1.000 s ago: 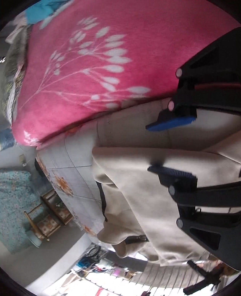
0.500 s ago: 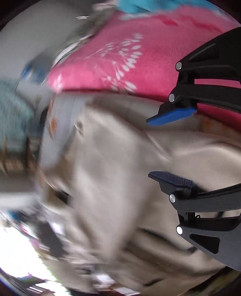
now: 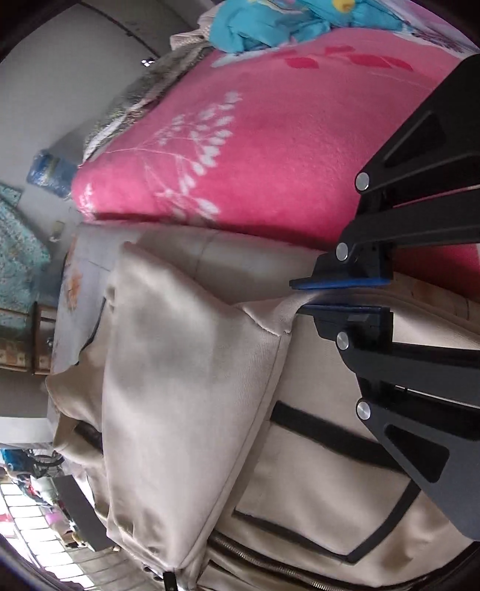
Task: Fold large clothes
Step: 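Open both tools and release the folded sleeves, then move both tools to the jacket hem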
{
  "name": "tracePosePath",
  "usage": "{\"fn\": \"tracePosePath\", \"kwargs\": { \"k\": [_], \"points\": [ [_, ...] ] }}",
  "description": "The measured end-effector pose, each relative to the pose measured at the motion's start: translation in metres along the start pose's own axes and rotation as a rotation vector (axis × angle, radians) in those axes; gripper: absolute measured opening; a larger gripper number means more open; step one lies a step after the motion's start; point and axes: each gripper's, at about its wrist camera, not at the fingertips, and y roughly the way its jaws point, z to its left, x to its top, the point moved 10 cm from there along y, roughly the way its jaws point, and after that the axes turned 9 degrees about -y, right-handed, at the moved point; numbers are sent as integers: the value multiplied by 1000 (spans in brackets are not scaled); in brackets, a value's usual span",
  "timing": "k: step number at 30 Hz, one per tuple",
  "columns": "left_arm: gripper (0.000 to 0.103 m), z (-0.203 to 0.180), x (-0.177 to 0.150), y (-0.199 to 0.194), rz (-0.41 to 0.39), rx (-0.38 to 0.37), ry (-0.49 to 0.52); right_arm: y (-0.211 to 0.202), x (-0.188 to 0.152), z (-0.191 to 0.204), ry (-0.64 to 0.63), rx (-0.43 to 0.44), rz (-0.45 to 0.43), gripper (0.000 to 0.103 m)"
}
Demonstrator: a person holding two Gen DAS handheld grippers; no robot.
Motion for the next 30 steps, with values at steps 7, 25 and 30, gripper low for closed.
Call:
{"fn": "tracePosePath", "kwargs": {
  "k": [7,25,30],
  "points": [
    [18,-11,-6,-7,24,-45,38,-6,-3,-4,25,13,-6,17],
    [57,6,-29,-67,-18,-85,0,-123,-34,34,244,102,-178,82],
    [75,10,-66,-105,-51,-47,48,-139,-58,98,270,168,-206,85]
  ]
}}
